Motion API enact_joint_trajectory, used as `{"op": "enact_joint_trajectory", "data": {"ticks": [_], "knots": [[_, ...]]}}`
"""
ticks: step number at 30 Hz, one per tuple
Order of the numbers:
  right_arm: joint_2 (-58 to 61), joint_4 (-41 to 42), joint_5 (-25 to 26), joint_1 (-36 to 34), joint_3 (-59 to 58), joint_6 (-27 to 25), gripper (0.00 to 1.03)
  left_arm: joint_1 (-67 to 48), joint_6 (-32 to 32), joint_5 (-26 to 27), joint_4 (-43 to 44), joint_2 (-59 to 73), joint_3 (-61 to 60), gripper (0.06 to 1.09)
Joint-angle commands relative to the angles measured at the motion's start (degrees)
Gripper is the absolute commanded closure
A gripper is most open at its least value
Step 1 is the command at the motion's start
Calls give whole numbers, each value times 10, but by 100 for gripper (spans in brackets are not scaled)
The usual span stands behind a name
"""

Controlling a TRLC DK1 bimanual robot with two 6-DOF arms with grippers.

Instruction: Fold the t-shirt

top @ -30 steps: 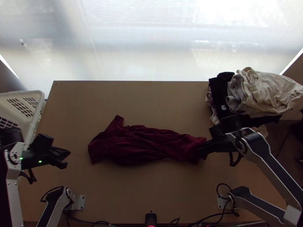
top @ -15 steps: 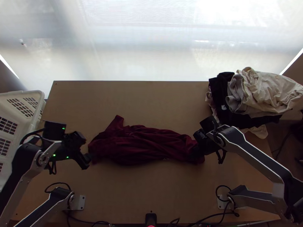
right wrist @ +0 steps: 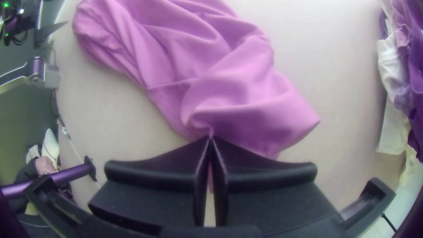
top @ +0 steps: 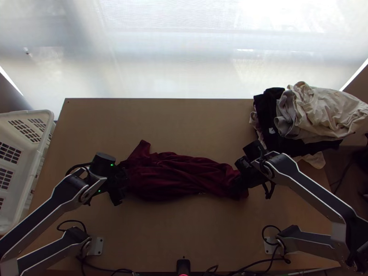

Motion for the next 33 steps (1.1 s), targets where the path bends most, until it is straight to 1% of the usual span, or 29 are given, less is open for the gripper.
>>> {"op": "enact_joint_trajectory", "data": {"ticks": [1, 6, 10, 13, 14, 15, 17, 18, 20, 22, 25, 29, 33], "knots": [[-13, -2, -1, 1, 0, 2, 100, 27, 58, -16, 76, 60, -36, 13], [-20, -3, -1, 1, 1, 3, 100, 62, 88, -16, 110, 96, -40, 14], [-25, -3, -1, 0, 1, 3, 100, 63, 87, -16, 113, 112, -43, 26], [-26, -3, -1, 0, 1, 3, 100, 60, 80, -13, 115, 120, -48, 43], [-26, -3, -1, 0, 1, 3, 100, 59, 79, -13, 115, 124, -48, 50], [-26, -3, -1, 0, 1, 3, 100, 60, 75, -11, 115, 125, -48, 60], [-26, -3, -1, 0, 1, 3, 100, 63, 72, -6, 116, 125, -50, 87], [-26, -3, -1, 0, 1, 3, 100, 65, 70, -4, 113, 125, -48, 95], [-27, -3, -1, 2, 3, 2, 100, 66, 62, -3, 89, 111, -28, 96], [-27, -8, -2, 5, 8, 0, 100, 66, 48, -3, 44, 94, 10, 99], [-30, -27, -2, 10, 29, 0, 100, 68, 21, 4, -35, 58, 78, 99], [-47, -60, -10, 8, 56, -4, 100, 67, -2, 22, -123, -26, 148, 99], [-75, -83, -28, 7, 60, -8, 100, 68, -4, 34, -199, -103, 201, 99]]}}
